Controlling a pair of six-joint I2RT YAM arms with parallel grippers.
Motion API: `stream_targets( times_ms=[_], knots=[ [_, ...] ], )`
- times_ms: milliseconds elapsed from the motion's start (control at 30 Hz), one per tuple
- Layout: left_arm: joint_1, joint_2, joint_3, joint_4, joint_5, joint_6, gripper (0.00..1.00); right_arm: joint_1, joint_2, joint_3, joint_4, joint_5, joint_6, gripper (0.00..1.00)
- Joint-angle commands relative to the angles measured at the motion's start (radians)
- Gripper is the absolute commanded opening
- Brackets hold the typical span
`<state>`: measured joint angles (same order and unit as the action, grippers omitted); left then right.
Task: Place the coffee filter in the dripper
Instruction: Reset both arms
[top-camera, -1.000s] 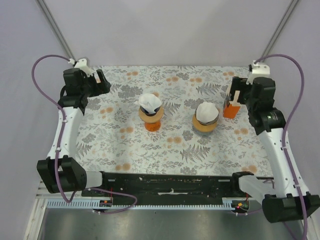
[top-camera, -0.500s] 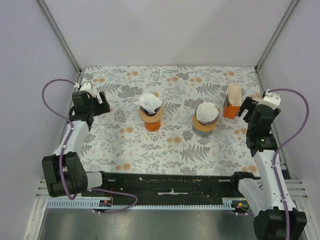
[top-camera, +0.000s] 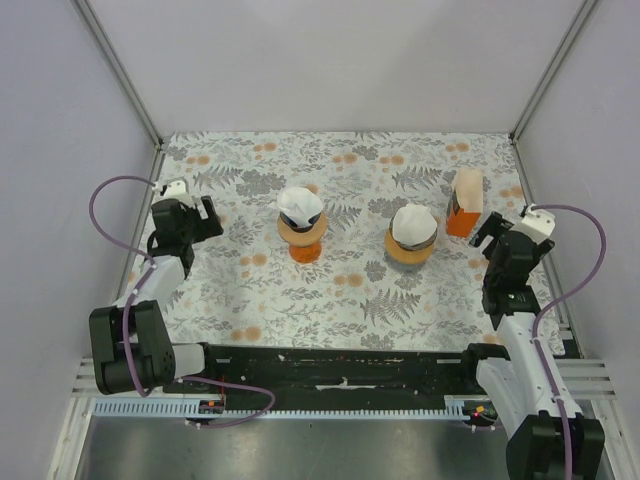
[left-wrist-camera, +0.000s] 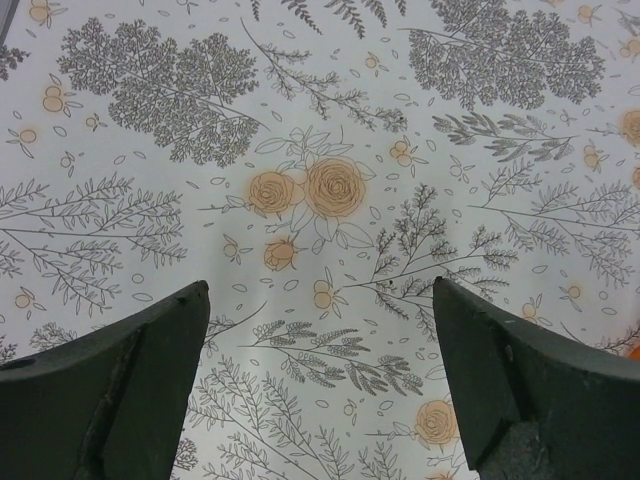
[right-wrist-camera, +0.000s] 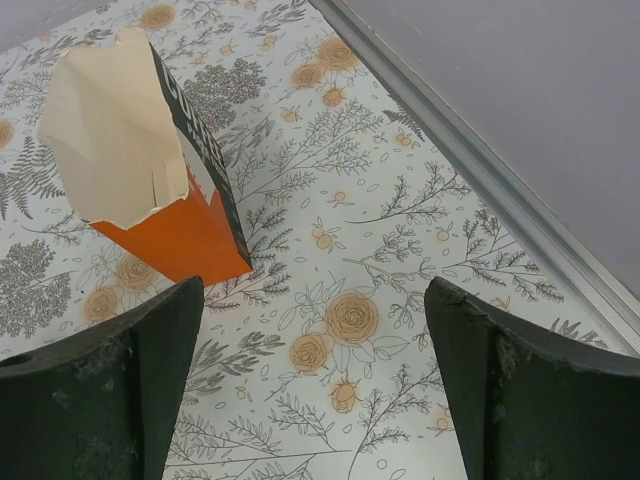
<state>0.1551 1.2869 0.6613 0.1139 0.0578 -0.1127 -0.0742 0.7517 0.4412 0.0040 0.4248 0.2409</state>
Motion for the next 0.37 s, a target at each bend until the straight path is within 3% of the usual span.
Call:
stream_targets(
  times_ms=[0, 333],
  knots=[
    [0.0, -0.012, -0.055, 0.136, -0.03, 0.027, 0.97, -0.003, -0.017, -0.016, 0.096, 0.042, 0.017, 0.98],
    [-0.003, -0.044, -0.104, 0.191, -0.013, -0.007, 0.96, -0.003, -0.011, -0.036, 0.12, 0.029, 0.02, 0.98]
  ],
)
